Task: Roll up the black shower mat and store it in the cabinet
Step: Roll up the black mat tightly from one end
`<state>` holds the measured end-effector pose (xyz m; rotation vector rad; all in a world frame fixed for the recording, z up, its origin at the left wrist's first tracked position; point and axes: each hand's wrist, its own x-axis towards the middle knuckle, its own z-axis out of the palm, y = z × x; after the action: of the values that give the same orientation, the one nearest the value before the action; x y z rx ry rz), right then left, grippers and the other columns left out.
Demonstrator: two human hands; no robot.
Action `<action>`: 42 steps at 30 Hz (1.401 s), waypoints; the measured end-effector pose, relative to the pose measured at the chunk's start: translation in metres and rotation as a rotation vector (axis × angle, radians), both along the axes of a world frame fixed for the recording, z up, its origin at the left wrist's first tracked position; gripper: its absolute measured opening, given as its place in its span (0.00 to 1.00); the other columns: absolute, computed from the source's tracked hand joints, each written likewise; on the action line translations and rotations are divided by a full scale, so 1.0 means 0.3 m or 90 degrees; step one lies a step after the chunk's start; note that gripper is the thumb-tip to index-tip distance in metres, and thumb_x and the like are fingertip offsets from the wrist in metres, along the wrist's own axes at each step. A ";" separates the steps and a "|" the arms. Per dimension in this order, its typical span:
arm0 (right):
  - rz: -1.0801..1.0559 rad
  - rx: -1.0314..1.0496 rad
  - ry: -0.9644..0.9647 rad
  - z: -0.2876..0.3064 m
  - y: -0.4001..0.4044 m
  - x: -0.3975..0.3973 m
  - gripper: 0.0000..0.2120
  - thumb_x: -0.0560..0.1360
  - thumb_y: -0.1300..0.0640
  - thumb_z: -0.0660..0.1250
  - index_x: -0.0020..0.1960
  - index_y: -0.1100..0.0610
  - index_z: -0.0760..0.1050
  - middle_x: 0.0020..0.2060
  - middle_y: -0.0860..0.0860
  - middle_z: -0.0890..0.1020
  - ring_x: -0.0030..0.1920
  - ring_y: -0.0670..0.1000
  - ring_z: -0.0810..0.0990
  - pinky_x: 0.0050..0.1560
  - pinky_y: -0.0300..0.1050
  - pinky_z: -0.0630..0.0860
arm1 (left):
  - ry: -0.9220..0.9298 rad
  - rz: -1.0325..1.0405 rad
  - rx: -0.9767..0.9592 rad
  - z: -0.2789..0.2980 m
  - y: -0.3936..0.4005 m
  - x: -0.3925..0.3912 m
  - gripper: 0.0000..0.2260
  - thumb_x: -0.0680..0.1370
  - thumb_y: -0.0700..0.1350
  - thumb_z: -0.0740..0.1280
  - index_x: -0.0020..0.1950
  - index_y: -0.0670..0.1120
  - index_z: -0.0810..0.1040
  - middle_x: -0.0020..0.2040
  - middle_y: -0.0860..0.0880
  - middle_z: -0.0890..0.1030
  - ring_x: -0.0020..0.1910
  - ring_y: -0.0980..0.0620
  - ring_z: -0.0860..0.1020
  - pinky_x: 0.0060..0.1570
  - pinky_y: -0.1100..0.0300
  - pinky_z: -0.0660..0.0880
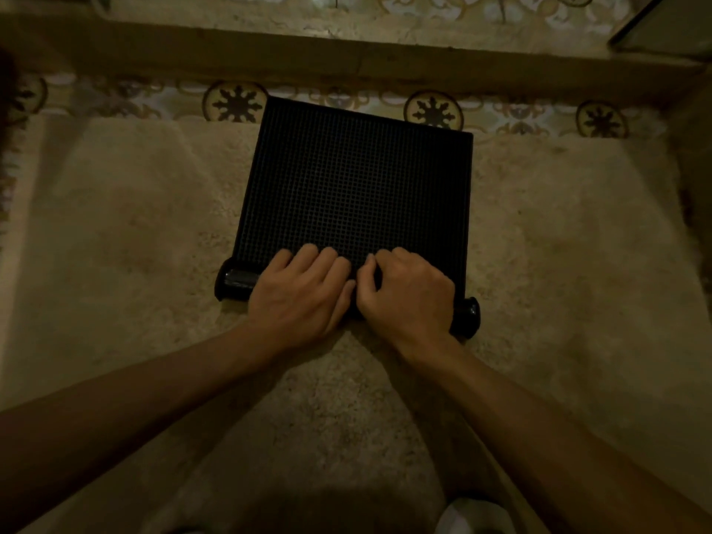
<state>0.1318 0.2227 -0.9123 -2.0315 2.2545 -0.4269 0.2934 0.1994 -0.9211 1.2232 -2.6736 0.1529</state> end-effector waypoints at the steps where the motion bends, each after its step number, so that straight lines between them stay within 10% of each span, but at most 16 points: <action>1: -0.008 -0.008 0.006 -0.002 0.007 0.003 0.15 0.80 0.50 0.58 0.37 0.54 0.74 0.31 0.47 0.73 0.33 0.49 0.72 0.31 0.43 0.63 | -0.004 -0.004 0.004 0.001 -0.007 -0.004 0.13 0.83 0.50 0.53 0.46 0.45 0.70 0.42 0.45 0.74 0.40 0.44 0.71 0.38 0.49 0.66; 42: 0.058 -0.030 0.115 -0.016 -0.131 -0.035 0.20 0.83 0.48 0.49 0.48 0.58 0.75 0.42 0.56 0.78 0.41 0.58 0.74 0.40 0.53 0.66 | 0.061 0.069 0.011 0.016 -0.205 -0.077 0.13 0.83 0.49 0.52 0.46 0.44 0.71 0.42 0.43 0.76 0.41 0.44 0.72 0.37 0.50 0.66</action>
<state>0.1212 0.1833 -0.9170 -2.2709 2.2575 -0.3039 0.2702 0.1380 -0.9161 1.3462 -2.5331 0.0839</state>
